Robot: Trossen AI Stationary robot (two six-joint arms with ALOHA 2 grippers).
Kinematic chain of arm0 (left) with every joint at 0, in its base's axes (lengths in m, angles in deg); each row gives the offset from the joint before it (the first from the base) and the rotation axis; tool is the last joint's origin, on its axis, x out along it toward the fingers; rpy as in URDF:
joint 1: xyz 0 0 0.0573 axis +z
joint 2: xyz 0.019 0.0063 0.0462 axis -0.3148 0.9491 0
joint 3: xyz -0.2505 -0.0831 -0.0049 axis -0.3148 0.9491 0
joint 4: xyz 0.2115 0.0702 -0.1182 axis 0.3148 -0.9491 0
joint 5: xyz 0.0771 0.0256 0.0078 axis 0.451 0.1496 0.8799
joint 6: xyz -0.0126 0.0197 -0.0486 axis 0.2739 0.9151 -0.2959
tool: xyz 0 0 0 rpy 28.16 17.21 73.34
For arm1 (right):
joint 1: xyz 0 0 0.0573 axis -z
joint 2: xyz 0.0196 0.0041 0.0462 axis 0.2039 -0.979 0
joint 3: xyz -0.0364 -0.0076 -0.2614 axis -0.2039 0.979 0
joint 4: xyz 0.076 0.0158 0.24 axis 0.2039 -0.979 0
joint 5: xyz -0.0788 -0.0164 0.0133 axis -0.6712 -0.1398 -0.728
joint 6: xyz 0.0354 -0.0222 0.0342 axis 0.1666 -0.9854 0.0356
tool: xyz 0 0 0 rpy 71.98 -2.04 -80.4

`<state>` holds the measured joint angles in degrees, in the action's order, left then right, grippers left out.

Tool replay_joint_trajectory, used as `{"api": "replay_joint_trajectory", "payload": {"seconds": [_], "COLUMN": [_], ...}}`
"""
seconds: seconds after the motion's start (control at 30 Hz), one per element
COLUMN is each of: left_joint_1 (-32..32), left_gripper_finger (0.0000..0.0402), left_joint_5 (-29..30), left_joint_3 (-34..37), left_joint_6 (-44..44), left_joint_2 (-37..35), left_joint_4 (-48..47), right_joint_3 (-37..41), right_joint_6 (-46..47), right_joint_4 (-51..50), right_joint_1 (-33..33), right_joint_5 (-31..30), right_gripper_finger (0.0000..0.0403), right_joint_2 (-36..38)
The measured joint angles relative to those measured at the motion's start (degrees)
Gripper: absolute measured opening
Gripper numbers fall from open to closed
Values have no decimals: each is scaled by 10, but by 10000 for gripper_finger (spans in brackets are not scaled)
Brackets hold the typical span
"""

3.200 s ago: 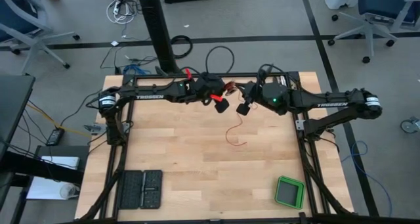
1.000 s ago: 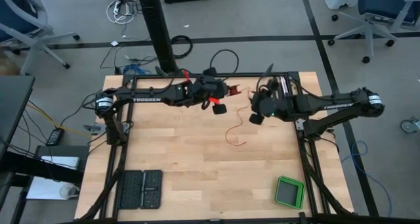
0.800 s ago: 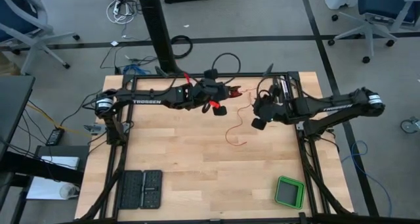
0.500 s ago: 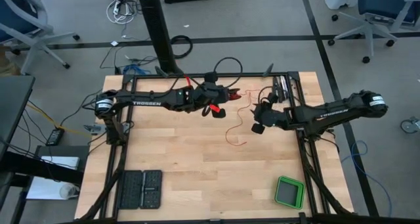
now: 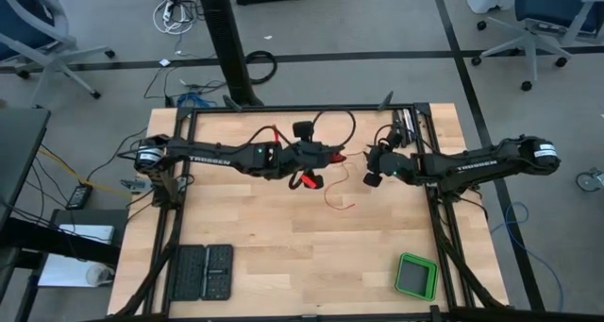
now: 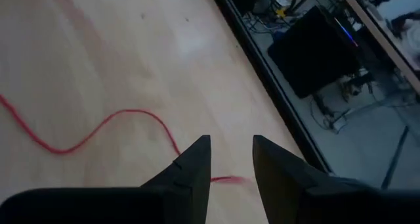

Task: Coil cords
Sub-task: Coil the red wire cable onto the black spool

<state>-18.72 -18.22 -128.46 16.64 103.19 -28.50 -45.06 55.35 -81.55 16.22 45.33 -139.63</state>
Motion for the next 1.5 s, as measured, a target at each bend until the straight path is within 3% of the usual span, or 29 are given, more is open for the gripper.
{"api": "replay_joint_trajectory", "payload": {"seconds": [0.07,0.2,0.53,1.23,1.5], "left_joint_1": [-5,-6,-6,-9,-9], "left_gripper_finger": [0,0,0,0,0], "left_joint_5": [0,0,0,-5,-5], "left_joint_3": [0,0,0,0,0], "left_joint_6": [-4,-4,-10,-17,-32], "left_joint_2": [0,0,0,0,0], "left_joint_4": [1,0,-1,23,-4], "right_joint_3": [0,0,0,0,0], "right_joint_6": [-10,18,85,71,67], "right_joint_4": [-1,-1,-12,71,60], "right_joint_1": [6,16,31,52,52], "right_joint_5": [21,130,286,302,265], "right_gripper_finger": [110,105,77,71,8], "right_joint_2": [0,0,21,-38,-43]}}
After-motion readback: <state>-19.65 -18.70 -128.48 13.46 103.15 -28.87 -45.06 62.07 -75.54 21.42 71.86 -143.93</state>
